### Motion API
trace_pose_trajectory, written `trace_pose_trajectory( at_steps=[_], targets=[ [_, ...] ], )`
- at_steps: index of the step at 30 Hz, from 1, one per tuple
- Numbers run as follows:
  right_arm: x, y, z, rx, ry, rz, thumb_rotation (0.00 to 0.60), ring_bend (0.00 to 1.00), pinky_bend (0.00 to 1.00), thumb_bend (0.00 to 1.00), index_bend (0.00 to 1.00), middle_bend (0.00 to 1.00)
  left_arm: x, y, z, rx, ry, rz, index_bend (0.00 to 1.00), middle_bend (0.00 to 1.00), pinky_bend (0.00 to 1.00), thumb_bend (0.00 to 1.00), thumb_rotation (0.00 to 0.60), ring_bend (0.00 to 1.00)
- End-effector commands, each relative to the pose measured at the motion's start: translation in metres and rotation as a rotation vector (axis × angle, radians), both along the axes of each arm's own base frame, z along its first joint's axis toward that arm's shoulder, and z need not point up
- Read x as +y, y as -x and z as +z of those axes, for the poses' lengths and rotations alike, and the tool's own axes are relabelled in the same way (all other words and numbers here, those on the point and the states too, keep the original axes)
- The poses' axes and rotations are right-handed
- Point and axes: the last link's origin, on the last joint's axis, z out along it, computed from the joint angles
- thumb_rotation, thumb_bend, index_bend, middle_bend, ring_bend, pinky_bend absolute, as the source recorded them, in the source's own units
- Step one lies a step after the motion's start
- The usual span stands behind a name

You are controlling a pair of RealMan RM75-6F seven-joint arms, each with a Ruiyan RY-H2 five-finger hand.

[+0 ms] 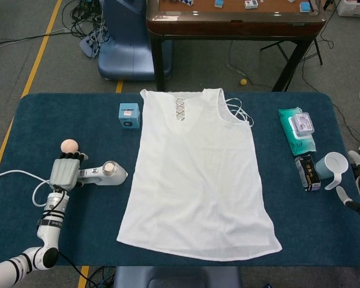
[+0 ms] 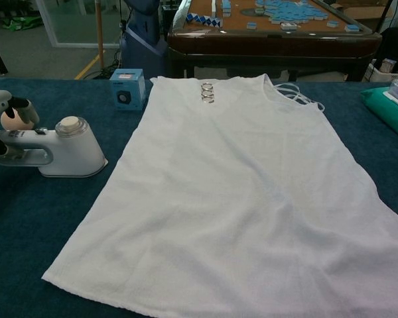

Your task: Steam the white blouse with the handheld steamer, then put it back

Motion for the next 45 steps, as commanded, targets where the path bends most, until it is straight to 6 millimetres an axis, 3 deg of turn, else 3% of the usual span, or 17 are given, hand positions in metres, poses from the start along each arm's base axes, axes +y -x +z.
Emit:
trace_pose_trajectory(
  at_steps=[1, 10, 18, 28, 34, 41, 45],
  targets=[
    [0.001, 0.002, 0.000, -0.002, 0.002, -0.005, 0.600, 0.21, 0.21, 0.24, 0.18, 0.29, 0.007, -0.001, -0.003, -0.012, -0.025, 0.000, 0.34, 0.35, 0.19, 0.20, 0.600, 0.30],
    [0.003, 0.006, 0.002, -0.005, 0.007, -0.017, 0.600, 0.21, 0.21, 0.24, 0.18, 0.29, 0.023, 0.004, -0.002, 0.006, -0.052, 0.002, 0.36, 0.38, 0.19, 0.20, 0.600, 0.31],
    [0.004, 0.009, 0.000, -0.024, -0.004, -0.023, 0.600, 0.21, 0.21, 0.24, 0.18, 0.29, 0.017, -0.005, -0.016, 0.016, -0.004, -0.031, 0.38, 0.38, 0.19, 0.20, 0.600, 0.31],
    [0.009, 0.015, 0.002, -0.036, -0.003, -0.037, 0.600, 0.21, 0.21, 0.24, 0.18, 0.29, 0.017, -0.020, -0.029, 0.014, 0.019, -0.060, 0.47, 0.40, 0.19, 0.20, 0.600, 0.31],
    [0.010, 0.016, 0.003, -0.041, -0.003, -0.038, 0.600, 0.21, 0.21, 0.24, 0.18, 0.29, 0.018, -0.023, -0.033, 0.017, 0.023, -0.057, 0.52, 0.45, 0.19, 0.20, 0.600, 0.35],
    [0.013, 0.017, 0.003, -0.049, -0.006, -0.040, 0.600, 0.21, 0.21, 0.24, 0.18, 0.29, 0.022, -0.022, -0.035, 0.017, 0.018, -0.047, 0.56, 0.51, 0.19, 0.29, 0.600, 0.39],
    [0.014, 0.017, 0.002, -0.052, -0.007, -0.042, 0.600, 0.21, 0.21, 0.24, 0.18, 0.29, 0.023, -0.021, -0.033, 0.009, 0.006, -0.053, 0.59, 0.59, 0.28, 0.30, 0.600, 0.47]
  ],
)
